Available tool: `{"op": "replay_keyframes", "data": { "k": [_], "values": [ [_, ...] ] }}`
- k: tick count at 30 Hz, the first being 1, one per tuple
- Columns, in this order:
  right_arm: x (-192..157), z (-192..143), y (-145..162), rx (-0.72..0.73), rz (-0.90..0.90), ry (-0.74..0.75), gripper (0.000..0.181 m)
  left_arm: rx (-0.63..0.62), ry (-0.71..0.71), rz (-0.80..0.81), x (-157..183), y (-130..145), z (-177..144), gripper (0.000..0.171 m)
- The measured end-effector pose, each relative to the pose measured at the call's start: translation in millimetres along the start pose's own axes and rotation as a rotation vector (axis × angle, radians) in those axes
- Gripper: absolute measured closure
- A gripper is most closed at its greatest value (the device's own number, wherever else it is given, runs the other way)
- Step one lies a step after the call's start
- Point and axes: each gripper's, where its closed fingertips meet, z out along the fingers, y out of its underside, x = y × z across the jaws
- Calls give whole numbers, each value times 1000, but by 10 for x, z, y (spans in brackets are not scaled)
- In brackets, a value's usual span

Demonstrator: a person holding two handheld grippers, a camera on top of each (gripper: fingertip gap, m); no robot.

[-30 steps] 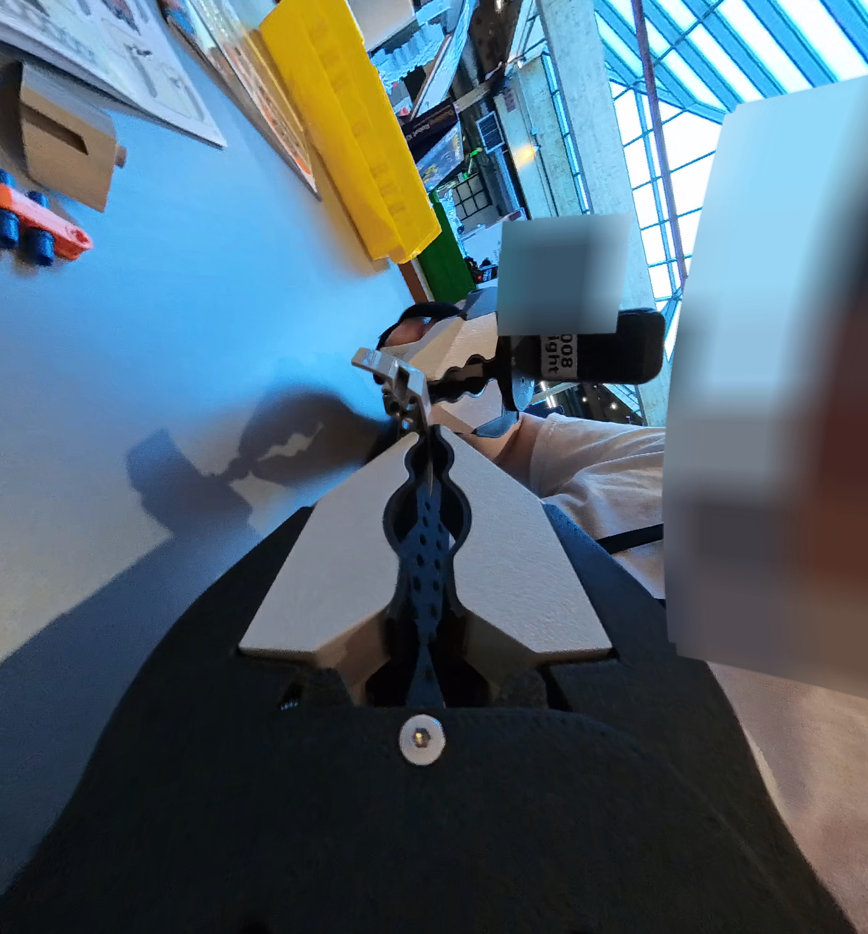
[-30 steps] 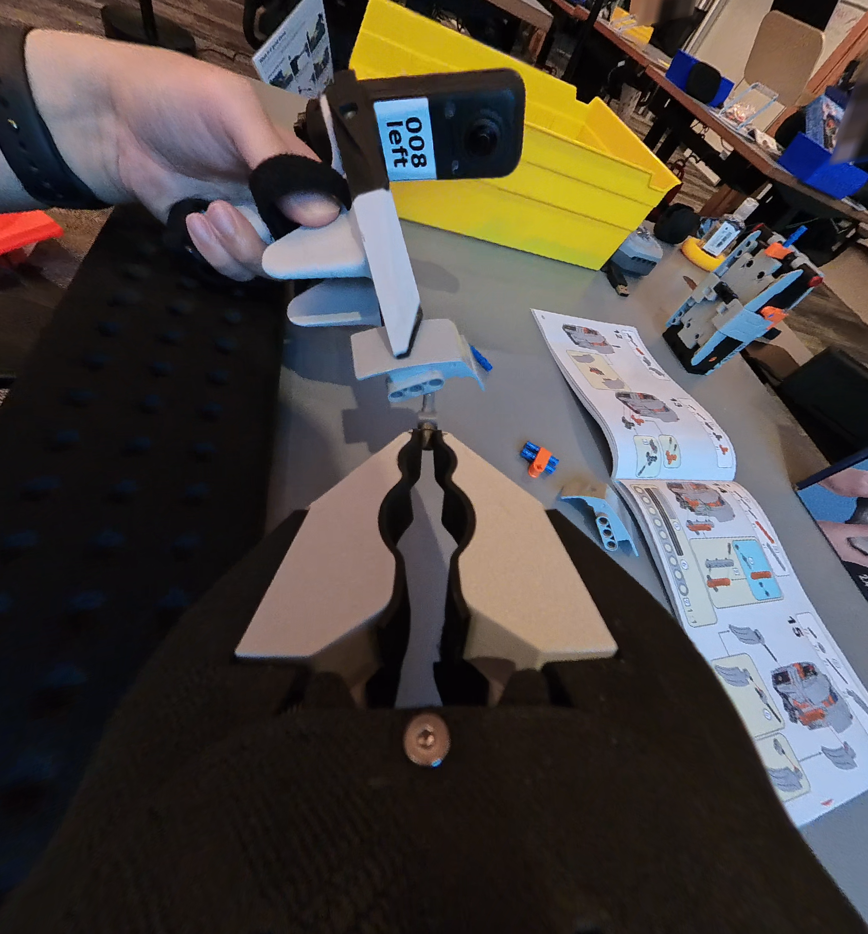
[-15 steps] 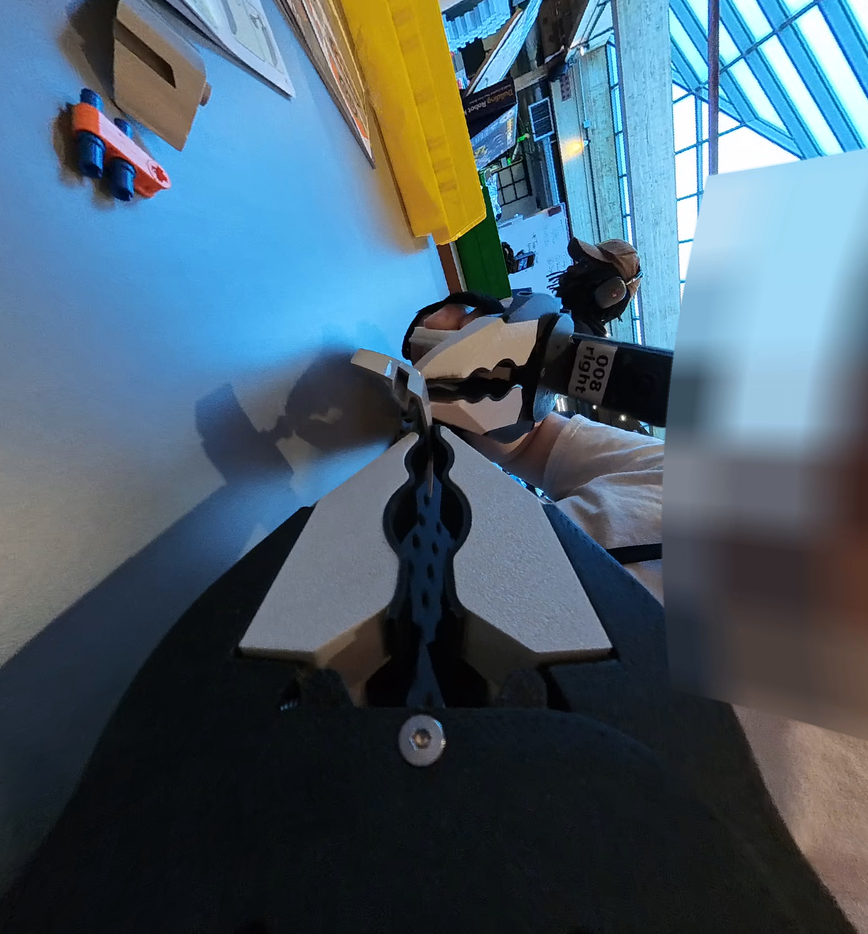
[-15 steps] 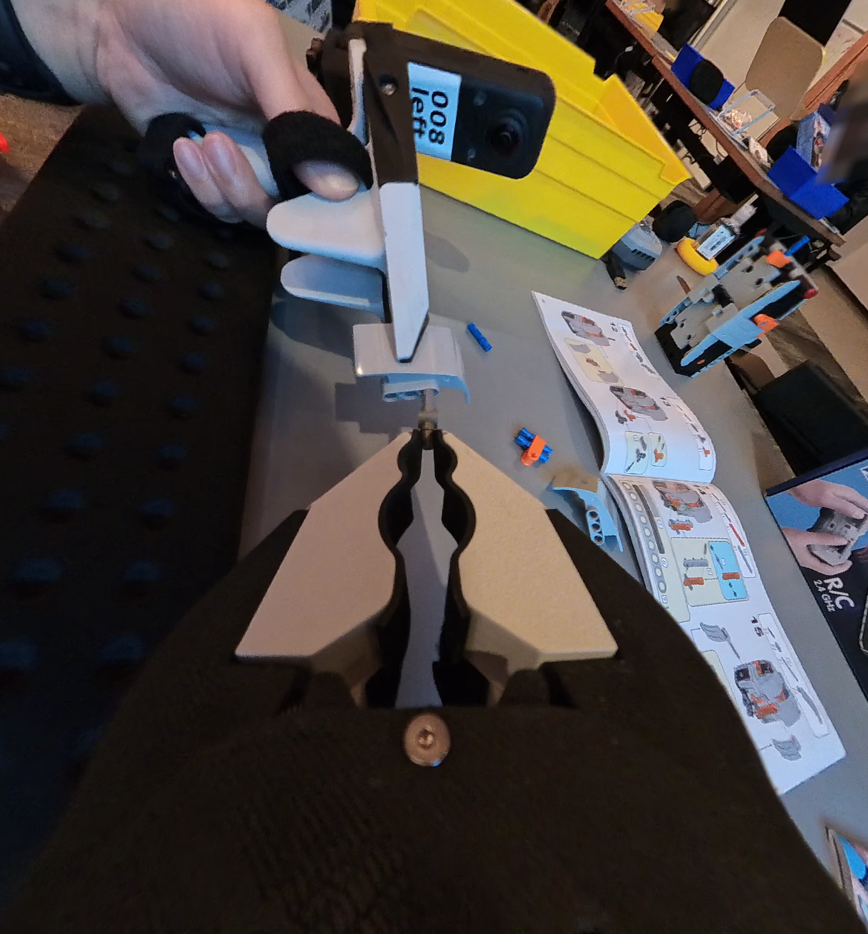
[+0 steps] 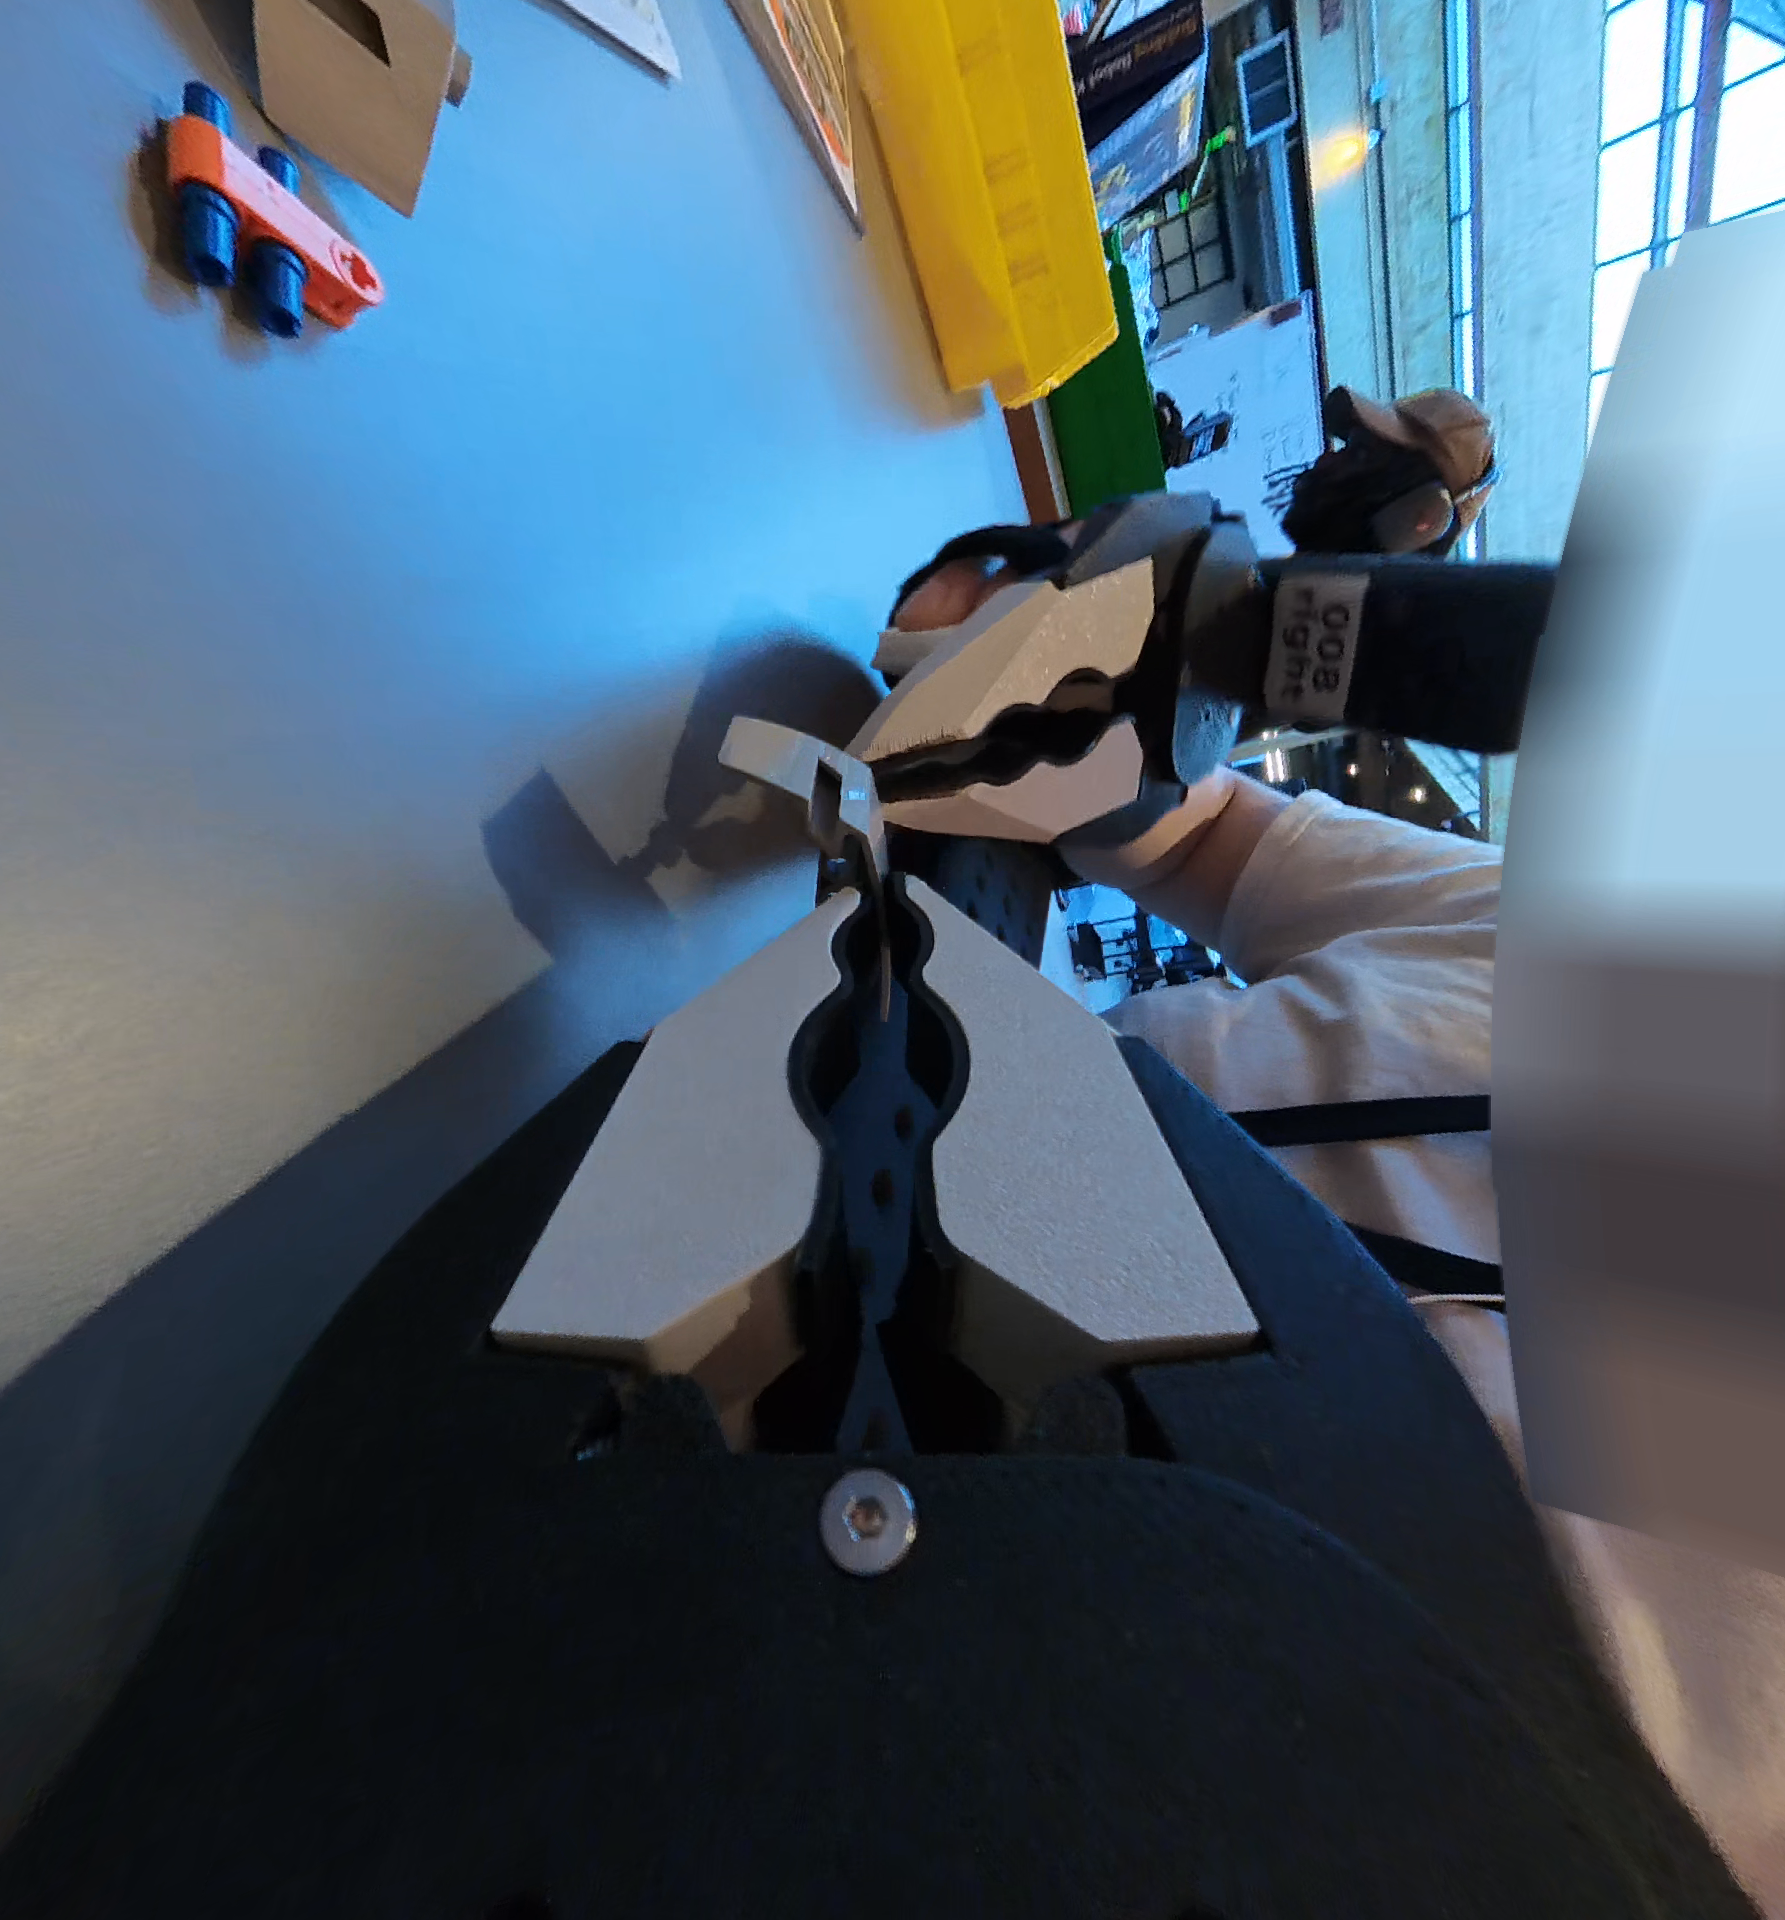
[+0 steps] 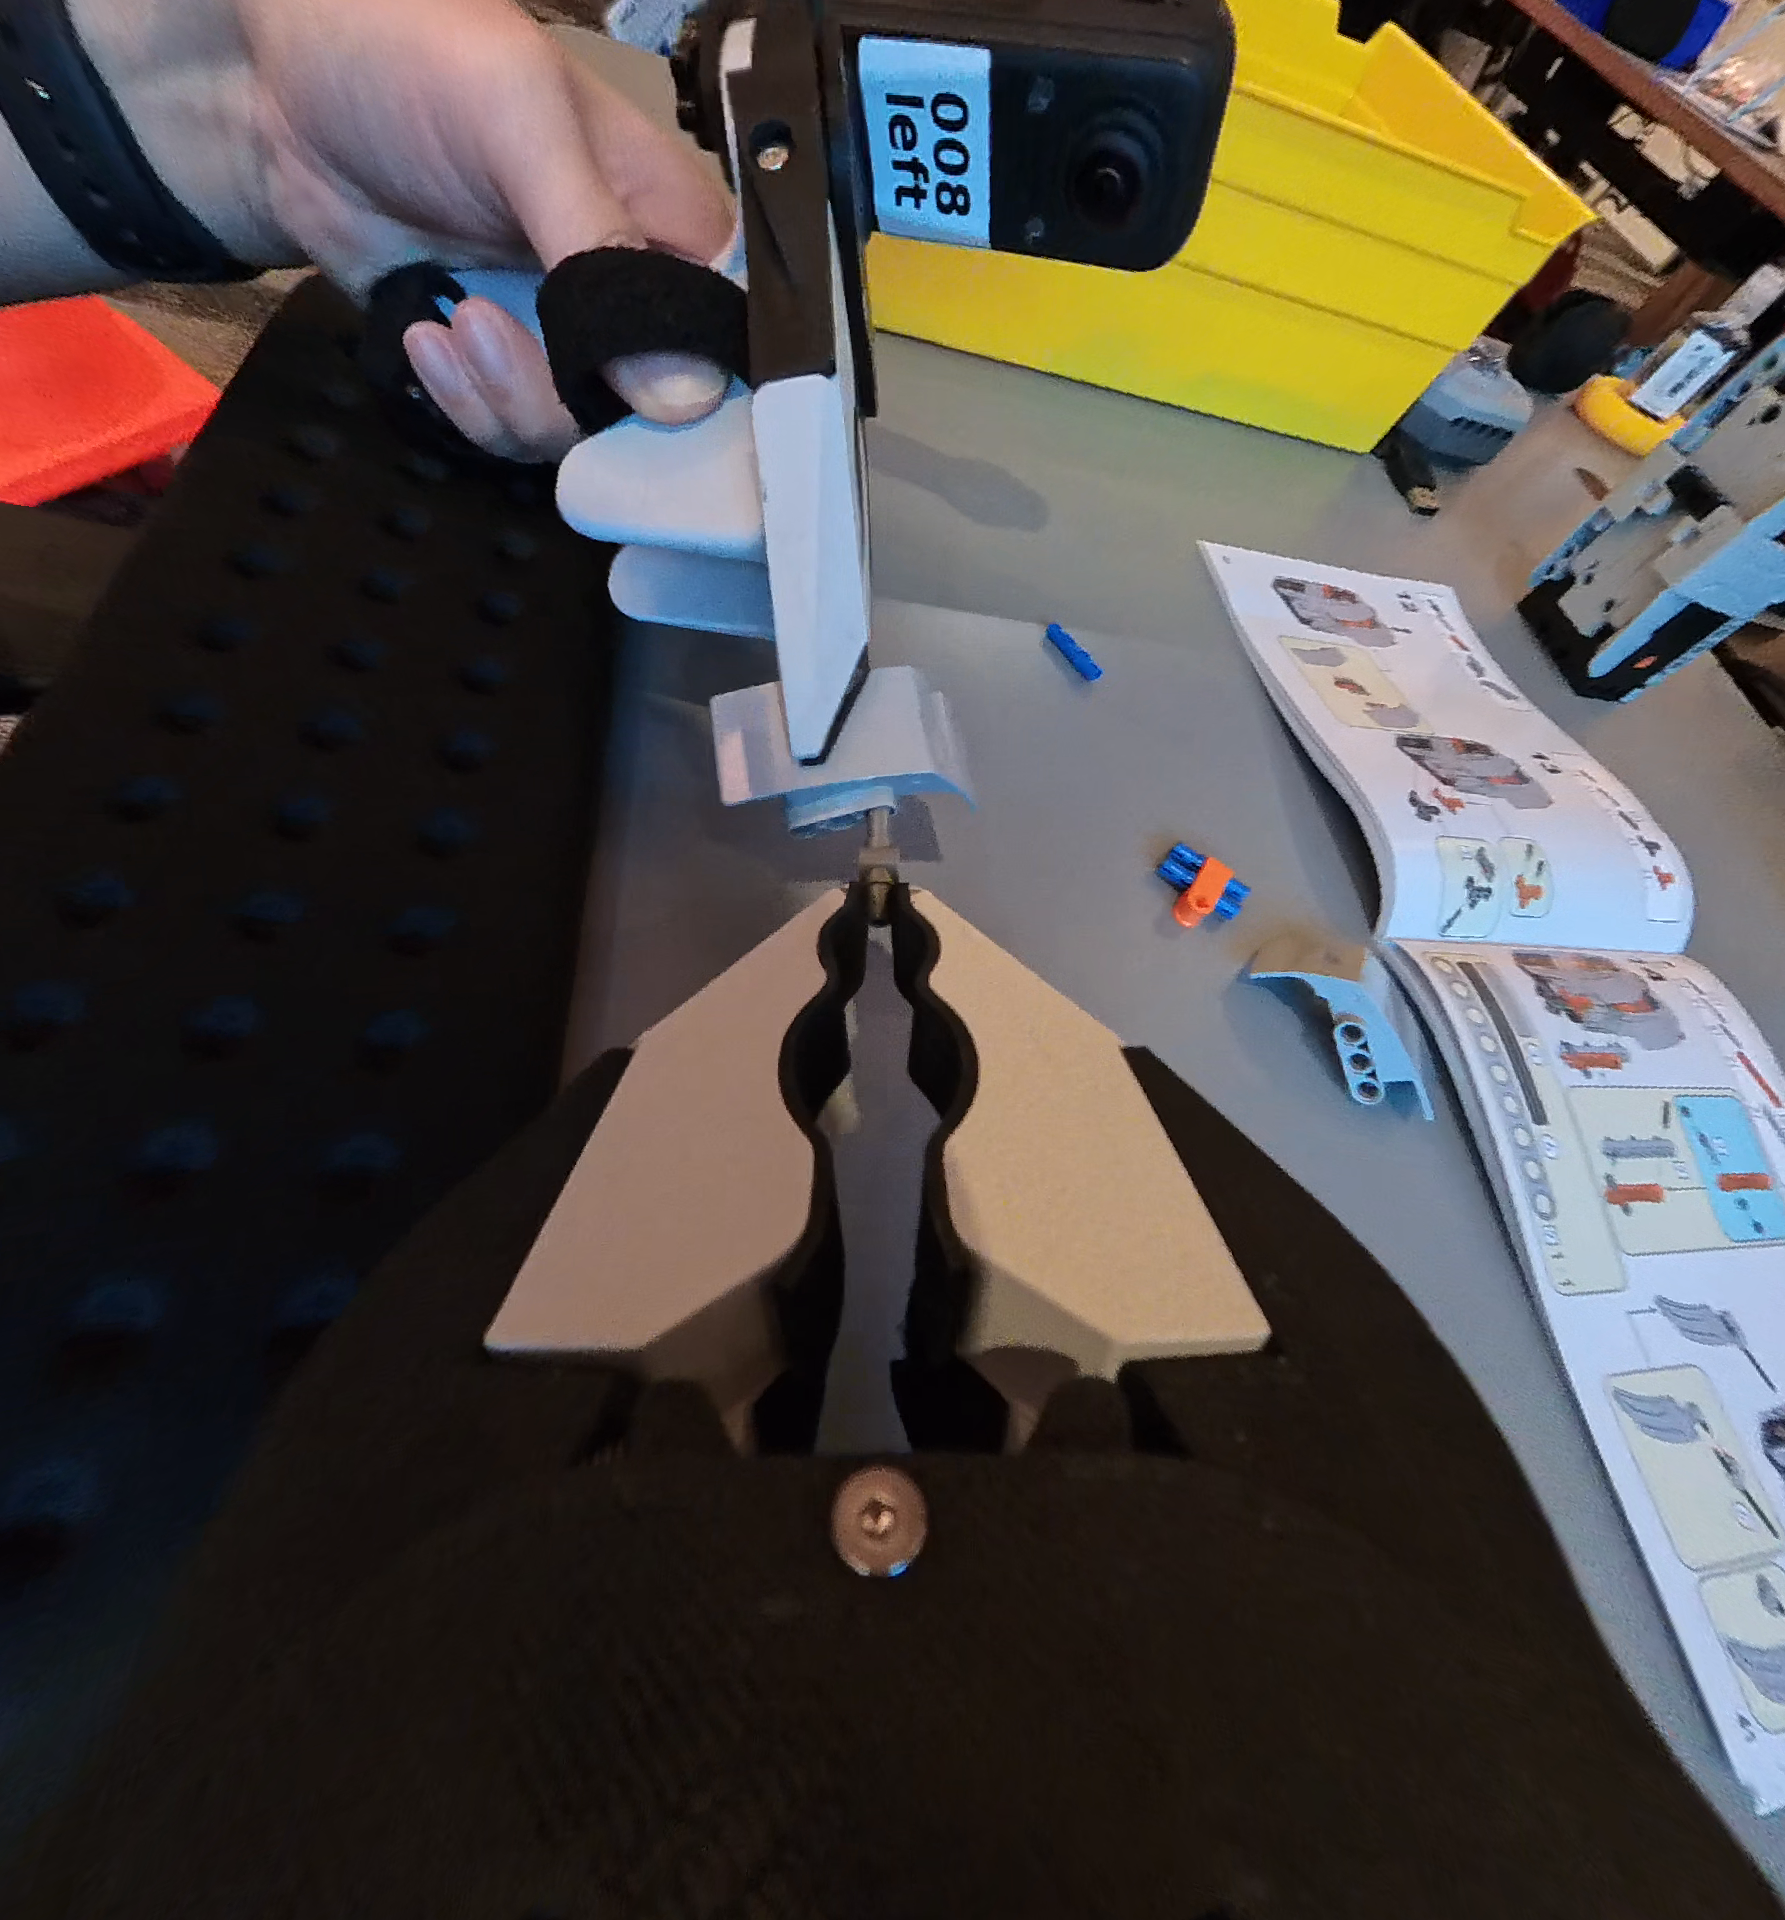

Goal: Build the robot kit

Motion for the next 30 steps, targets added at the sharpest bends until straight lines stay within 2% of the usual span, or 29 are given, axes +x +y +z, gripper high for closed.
{"op": "replay_keyframes", "data": {
  "k": [7,13,19,26,30],
  "values": [
    [-90,-5,26,30,-77,-92,178,-73,20,-22,-2,92,15,171],
    [-139,-23,-4,59,-155,-88,179,-115,83,-69,38,132,8,171],
    [-191,1,40,32,-225,-87,179,-175,80,-100,8,209,30,171],
    [-274,-63,-21,99,-262,-140,179,-222,129,-75,93,283,30,171],
    [-267,-48,-18,89,-230,-150,179,-222,132,-87,85,277,24,171]
  ]
}}
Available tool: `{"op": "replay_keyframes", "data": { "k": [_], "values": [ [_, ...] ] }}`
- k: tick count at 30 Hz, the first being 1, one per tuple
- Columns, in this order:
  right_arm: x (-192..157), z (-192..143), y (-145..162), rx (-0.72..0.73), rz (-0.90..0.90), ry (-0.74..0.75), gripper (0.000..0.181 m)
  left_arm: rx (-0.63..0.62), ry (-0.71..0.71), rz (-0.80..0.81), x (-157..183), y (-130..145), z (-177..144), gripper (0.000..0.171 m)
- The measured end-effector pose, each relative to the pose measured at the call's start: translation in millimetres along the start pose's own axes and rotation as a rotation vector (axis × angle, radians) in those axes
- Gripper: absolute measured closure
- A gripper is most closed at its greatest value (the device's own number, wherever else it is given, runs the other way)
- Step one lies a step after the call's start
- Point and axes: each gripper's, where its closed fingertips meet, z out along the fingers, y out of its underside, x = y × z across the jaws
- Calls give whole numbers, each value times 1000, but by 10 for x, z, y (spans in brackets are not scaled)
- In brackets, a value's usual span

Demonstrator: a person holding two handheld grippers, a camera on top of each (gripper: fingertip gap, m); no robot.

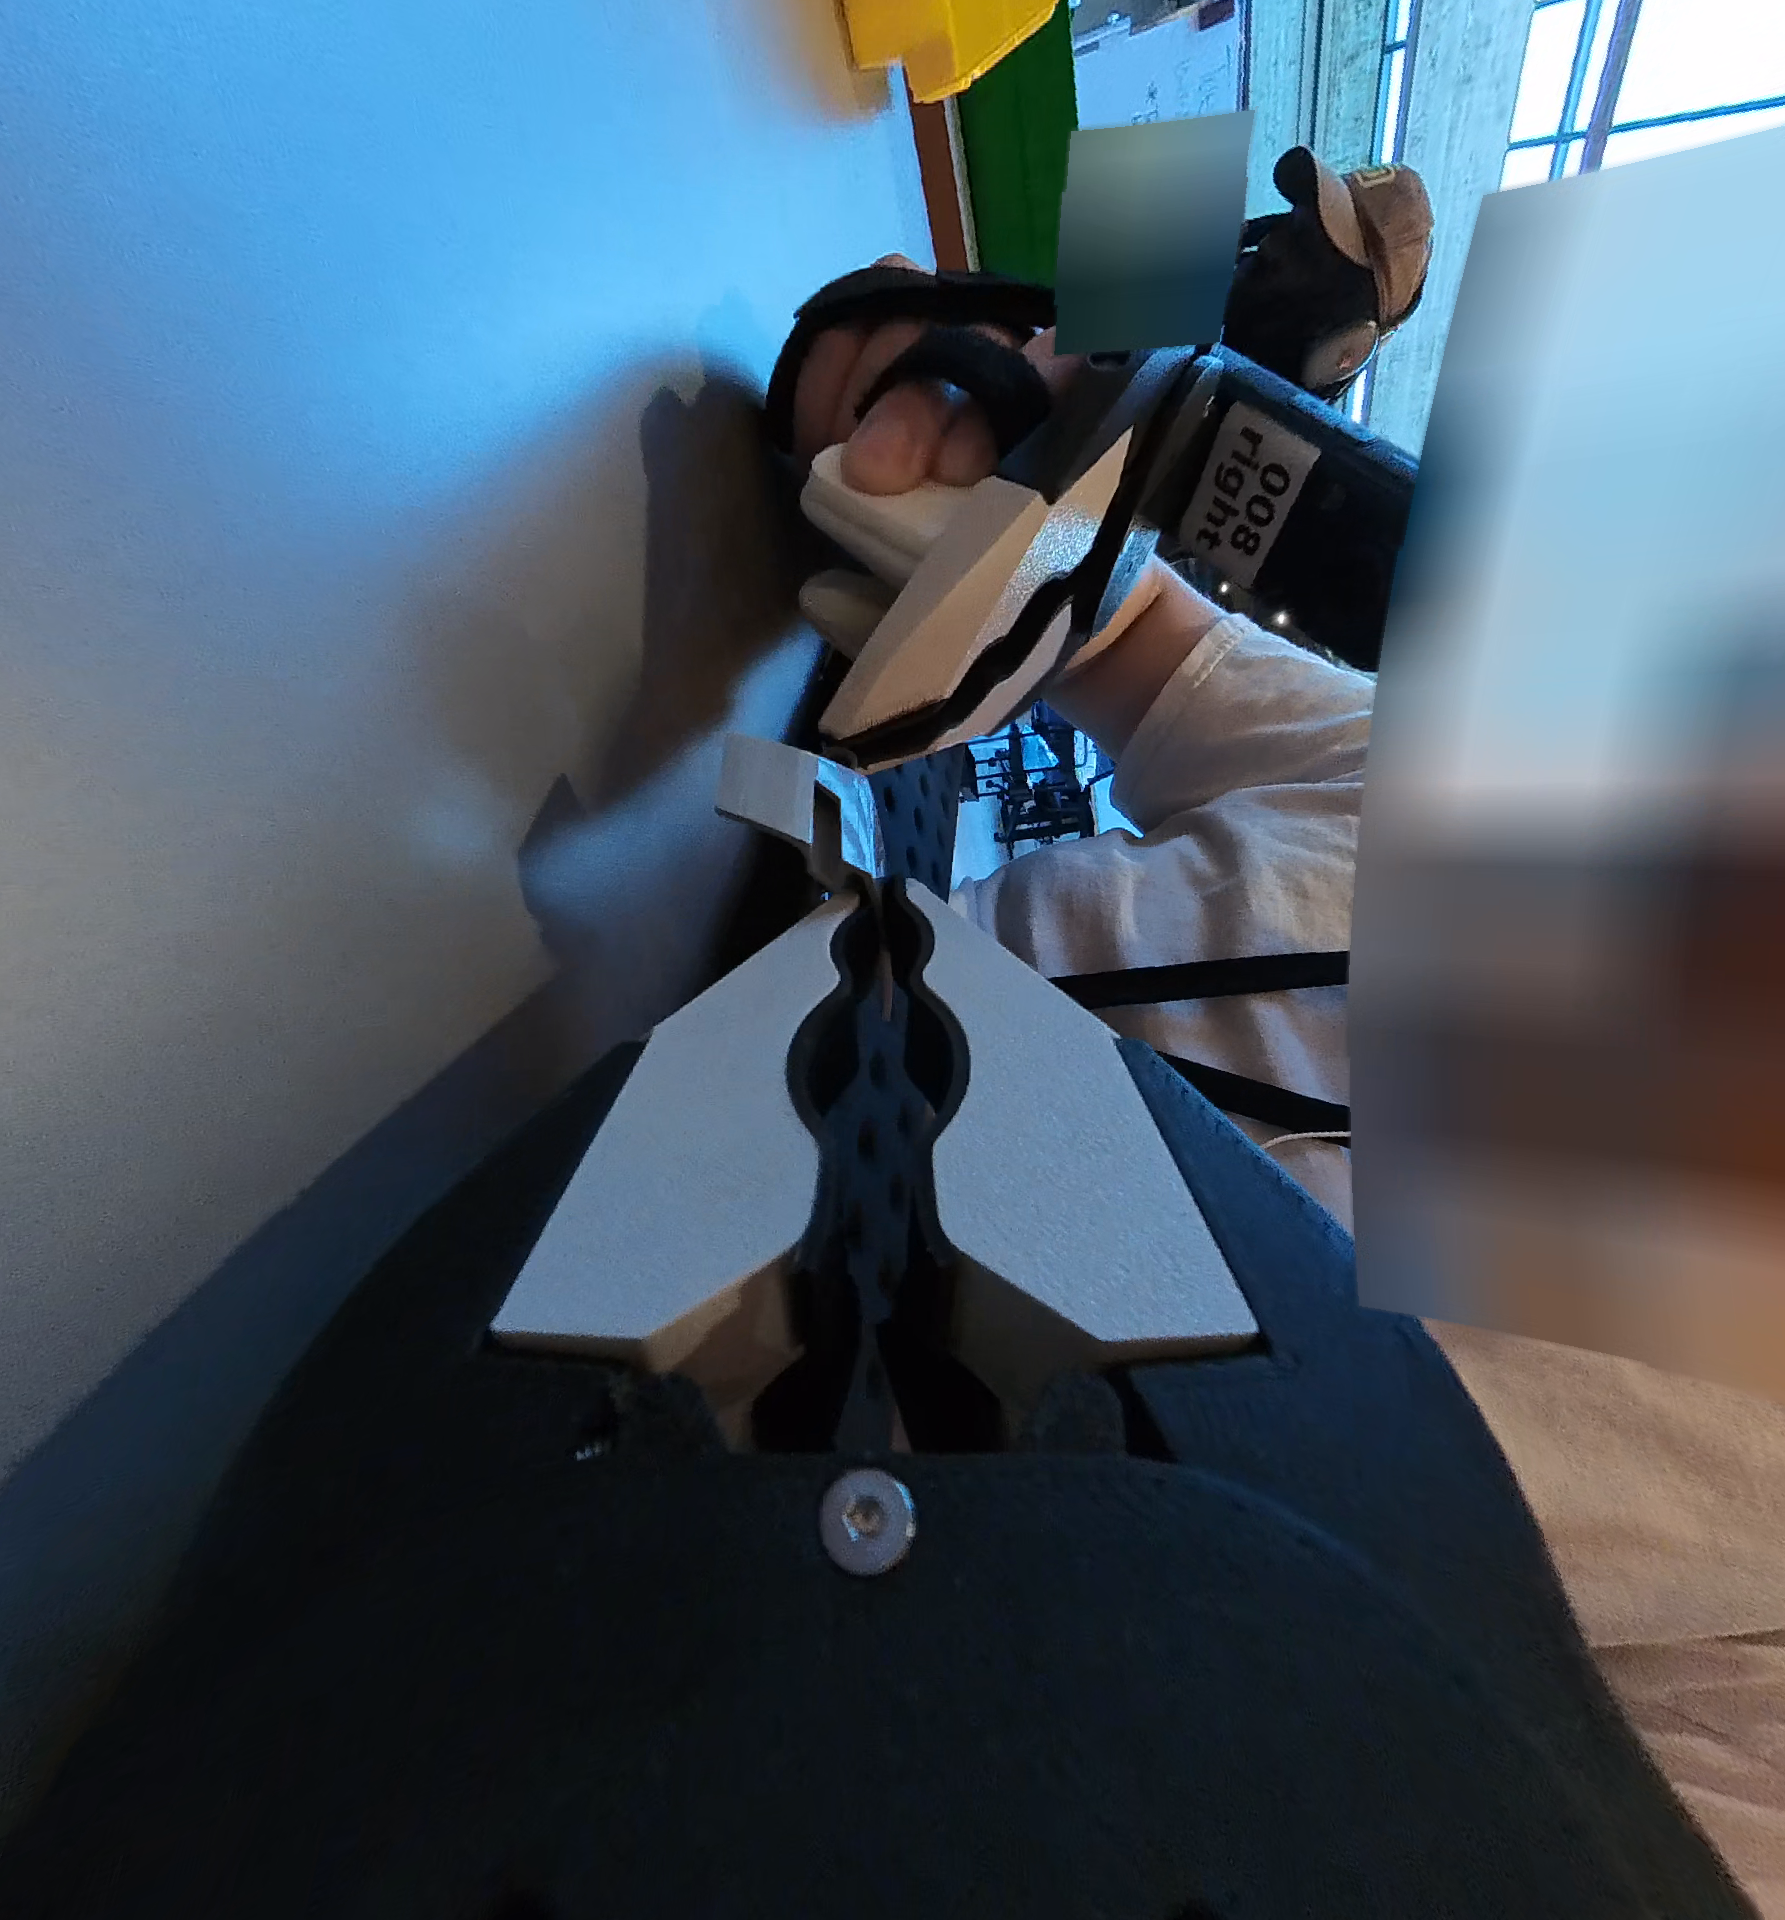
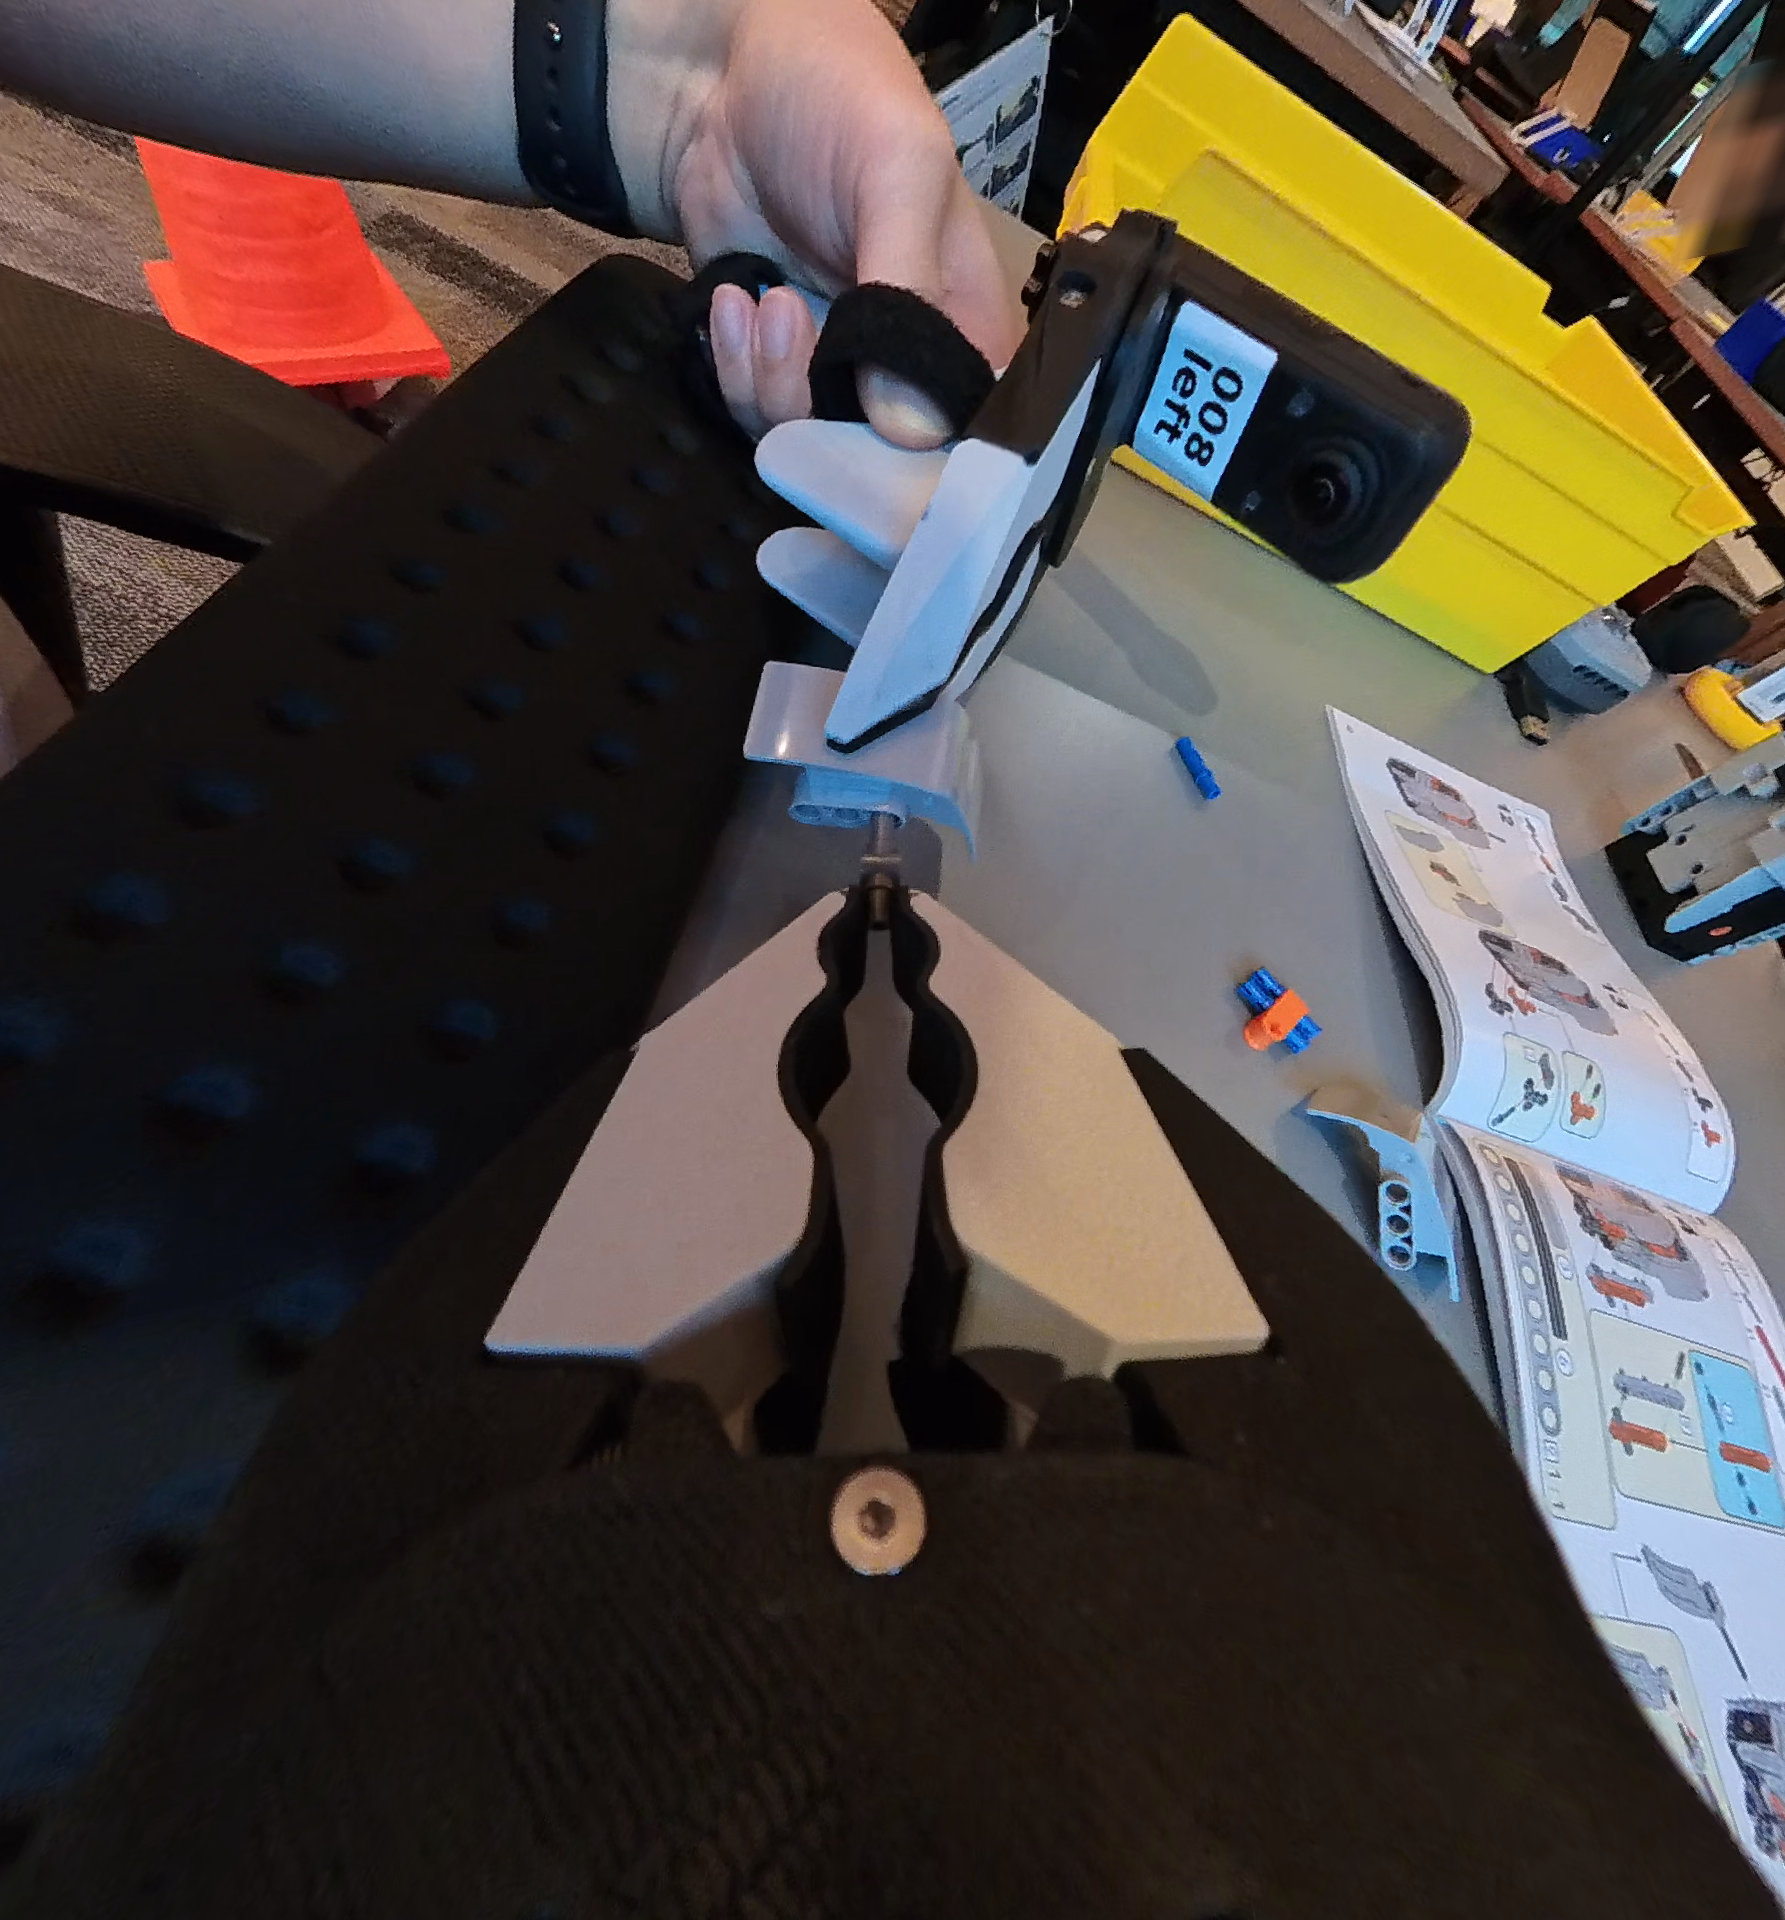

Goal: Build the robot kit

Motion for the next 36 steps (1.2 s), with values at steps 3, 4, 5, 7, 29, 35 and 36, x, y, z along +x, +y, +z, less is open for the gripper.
{"op": "replay_keyframes", "data": {
  "k": [3,4,5,7,29,35,36],
  "values": [
    [15,-1,1,0,8,7,179,8,2,-4,-1,-12,-5,171],
    [19,-3,-3,3,10,9,179,10,4,-4,2,-14,-7,171],
    [23,-4,-5,5,12,10,179,12,5,-3,5,-17,-8,171],
    [32,-7,-9,8,15,14,179,18,7,-3,6,-23,-11,171],
    [132,-146,278,-191,124,41,178,153,-110,70,-64,-184,-69,171],
    [194,-392,546,-421,114,33,178,184,-204,98,-146,-224,-79,171],
    [201,-470,578,-469,125,15,178,186,-216,100,-159,-227,-79,171]
  ]
}}
